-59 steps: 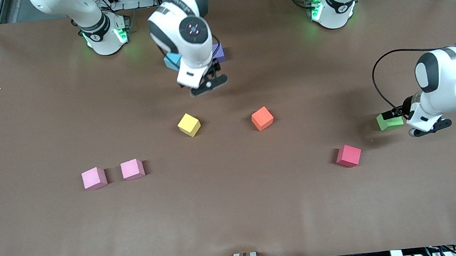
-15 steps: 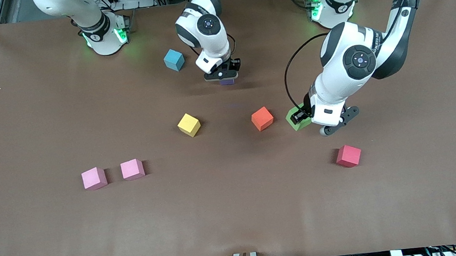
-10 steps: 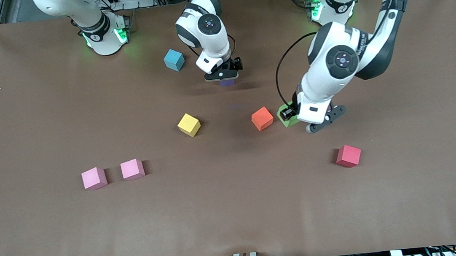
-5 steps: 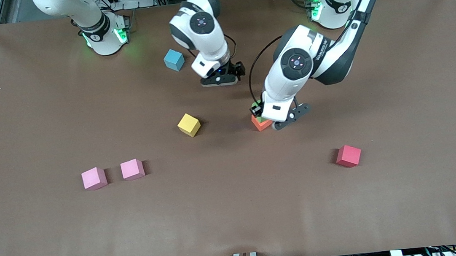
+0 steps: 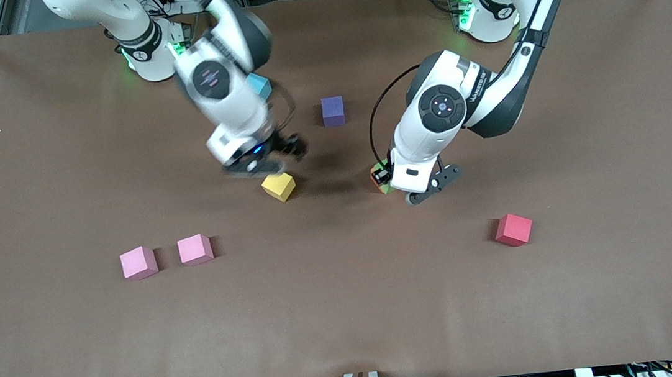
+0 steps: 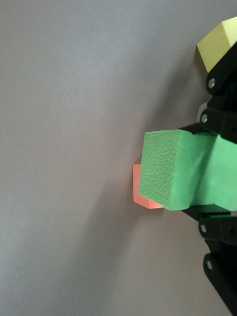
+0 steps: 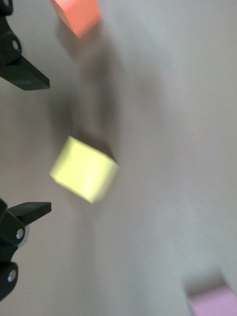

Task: Arrange blocks into number 1
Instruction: 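Grasp the yellow cube with the right gripper while the left gripper places green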

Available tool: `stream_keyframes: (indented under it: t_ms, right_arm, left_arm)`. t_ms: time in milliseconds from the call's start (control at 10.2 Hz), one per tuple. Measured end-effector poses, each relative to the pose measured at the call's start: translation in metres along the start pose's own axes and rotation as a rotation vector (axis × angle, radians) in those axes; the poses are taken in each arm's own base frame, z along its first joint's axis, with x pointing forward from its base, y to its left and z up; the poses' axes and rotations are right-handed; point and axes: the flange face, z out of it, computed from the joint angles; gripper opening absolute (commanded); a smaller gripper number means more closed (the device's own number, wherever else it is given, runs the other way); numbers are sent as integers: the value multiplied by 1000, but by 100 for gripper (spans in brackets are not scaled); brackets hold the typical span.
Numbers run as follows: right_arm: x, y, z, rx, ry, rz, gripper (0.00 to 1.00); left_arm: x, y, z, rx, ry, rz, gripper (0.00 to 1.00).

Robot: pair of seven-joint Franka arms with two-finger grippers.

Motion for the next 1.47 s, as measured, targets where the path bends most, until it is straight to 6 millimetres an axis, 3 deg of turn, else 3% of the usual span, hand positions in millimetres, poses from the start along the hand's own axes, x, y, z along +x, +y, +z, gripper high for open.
stream_keyframes:
  t_ms: [98, 294, 490, 685, 881, 1469]
  right_arm:
    - [26, 34, -1, -8, 6, -30, 100]
    - [64, 90, 1, -18, 12, -108, 100]
    - [90, 119, 7, -26, 16, -170, 100]
    - [95, 108, 19, -31, 10, -199, 100]
    - [90, 91, 22, -28, 10, -156, 100]
    - [38, 22, 39, -54, -21, 453, 100]
  left_arm:
    - [-14, 7, 11, 12, -10, -3, 55]
    - [-60, 27, 39, 48, -31, 4, 55]
    - [-118, 46, 70, 87, -47, 38, 56]
    - [-170, 56, 97, 131, -30, 105, 56]
    - [-199, 58, 118, 174, 18, 189, 56]
    - [-220, 43, 152, 243, 8, 247, 62]
